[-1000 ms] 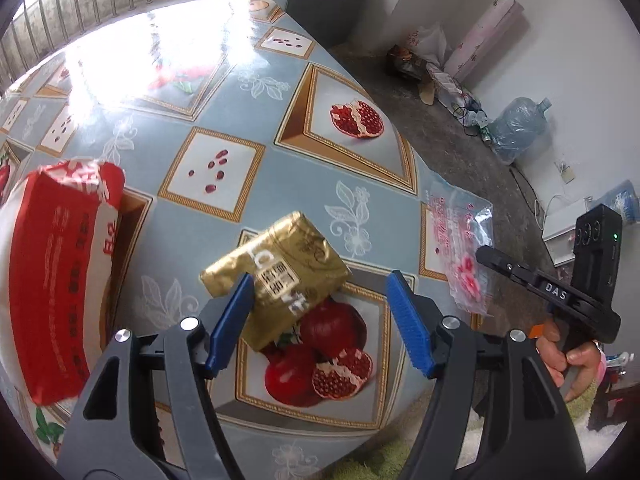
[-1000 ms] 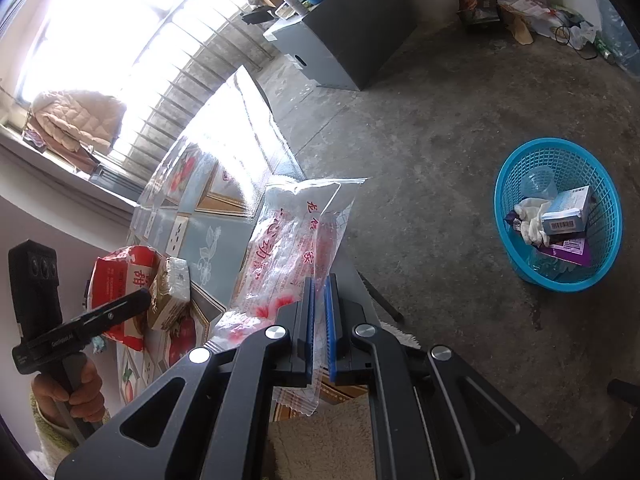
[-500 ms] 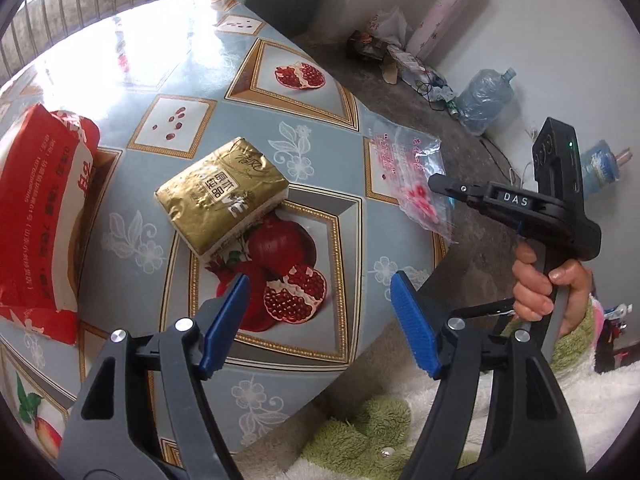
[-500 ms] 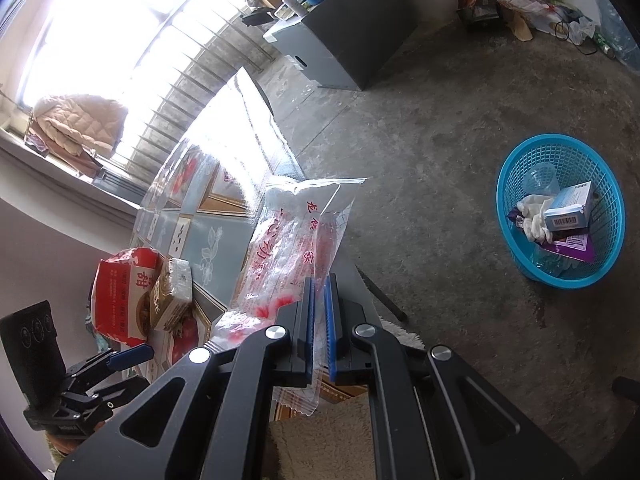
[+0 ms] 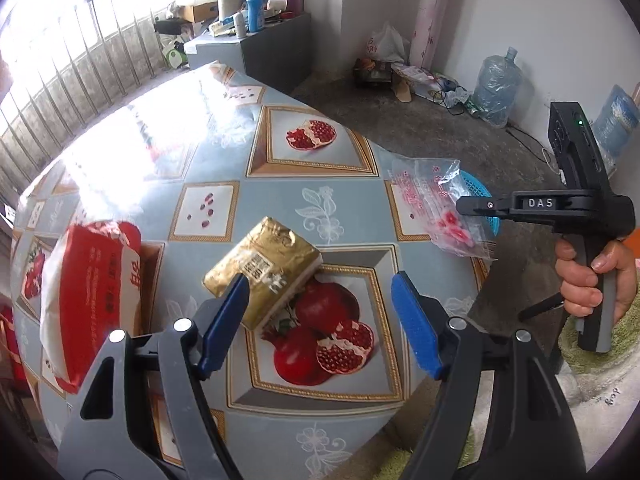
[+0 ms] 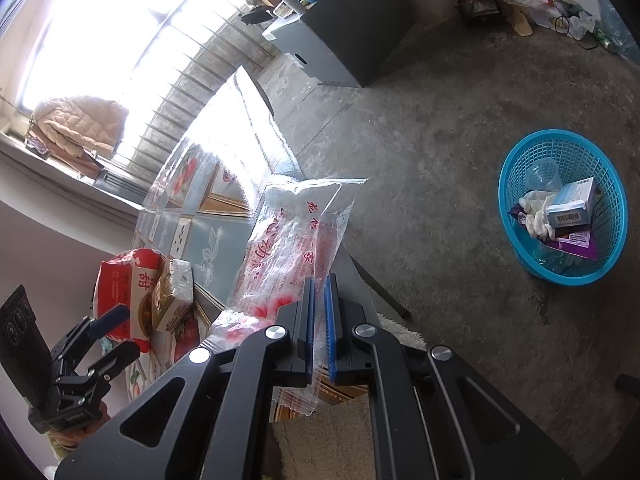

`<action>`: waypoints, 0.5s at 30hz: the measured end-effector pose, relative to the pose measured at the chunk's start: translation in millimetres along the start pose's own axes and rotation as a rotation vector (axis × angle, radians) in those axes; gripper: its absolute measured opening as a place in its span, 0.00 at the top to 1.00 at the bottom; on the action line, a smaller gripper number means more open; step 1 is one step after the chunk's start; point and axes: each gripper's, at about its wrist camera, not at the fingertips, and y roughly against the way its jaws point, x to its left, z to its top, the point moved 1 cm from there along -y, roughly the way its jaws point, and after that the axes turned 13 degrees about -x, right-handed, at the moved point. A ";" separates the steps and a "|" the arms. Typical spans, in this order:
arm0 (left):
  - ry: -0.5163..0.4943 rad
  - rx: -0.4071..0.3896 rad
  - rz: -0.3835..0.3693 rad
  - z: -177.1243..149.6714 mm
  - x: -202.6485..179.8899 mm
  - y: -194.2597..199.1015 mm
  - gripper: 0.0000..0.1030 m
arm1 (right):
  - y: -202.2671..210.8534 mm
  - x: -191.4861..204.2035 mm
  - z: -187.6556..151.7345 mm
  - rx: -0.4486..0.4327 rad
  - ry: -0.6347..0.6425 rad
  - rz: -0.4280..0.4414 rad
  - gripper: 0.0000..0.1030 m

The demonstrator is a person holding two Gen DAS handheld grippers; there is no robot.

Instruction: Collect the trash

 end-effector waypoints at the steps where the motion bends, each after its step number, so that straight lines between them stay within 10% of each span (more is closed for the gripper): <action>1: -0.024 -0.012 0.000 3.2 1.5 -5.0 0.31 | 0.0 -0.1 0.1 0.001 0.003 0.001 0.95; 11: -0.130 0.107 0.033 5.6 14.8 -55.8 0.30 | -1.2 -4.7 1.5 0.017 -0.020 0.043 0.95; 15: -0.145 0.111 0.046 4.3 14.2 -57.2 0.45 | -1.2 -6.0 -1.7 0.036 -0.040 0.092 0.96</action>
